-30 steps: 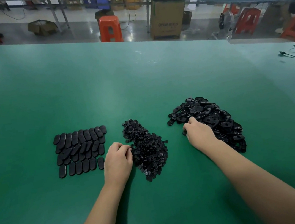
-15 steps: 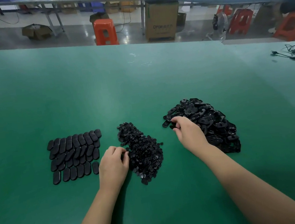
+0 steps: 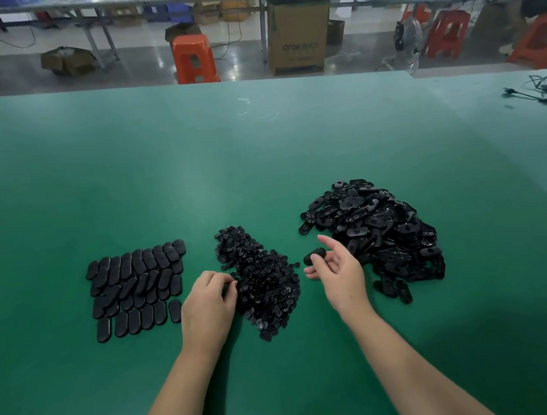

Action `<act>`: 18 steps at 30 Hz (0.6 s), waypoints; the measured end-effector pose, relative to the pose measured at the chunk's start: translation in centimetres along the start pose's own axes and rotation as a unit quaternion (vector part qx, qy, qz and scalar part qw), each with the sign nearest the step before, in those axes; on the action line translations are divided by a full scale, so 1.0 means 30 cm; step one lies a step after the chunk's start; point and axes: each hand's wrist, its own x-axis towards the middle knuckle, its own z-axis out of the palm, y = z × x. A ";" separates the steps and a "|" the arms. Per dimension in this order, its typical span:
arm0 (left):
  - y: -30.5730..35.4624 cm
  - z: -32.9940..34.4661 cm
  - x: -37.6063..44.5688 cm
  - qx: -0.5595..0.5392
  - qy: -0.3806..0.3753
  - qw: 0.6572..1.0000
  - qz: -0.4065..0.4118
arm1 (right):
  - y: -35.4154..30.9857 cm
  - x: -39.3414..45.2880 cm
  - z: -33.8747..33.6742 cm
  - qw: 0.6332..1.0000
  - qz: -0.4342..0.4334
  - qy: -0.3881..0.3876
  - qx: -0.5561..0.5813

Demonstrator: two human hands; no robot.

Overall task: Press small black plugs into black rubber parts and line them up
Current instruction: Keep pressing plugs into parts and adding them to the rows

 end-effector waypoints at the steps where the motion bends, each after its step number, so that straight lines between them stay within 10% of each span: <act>1: 0.002 -0.002 0.000 -0.004 0.000 1.000 0.005 | 0.013 -0.008 0.002 1.000 0.005 0.004 0.001; 18: 0.001 -0.012 -0.014 -0.065 0.038 0.997 0.028 | 0.020 -0.039 -0.008 1.000 0.002 0.002 -0.011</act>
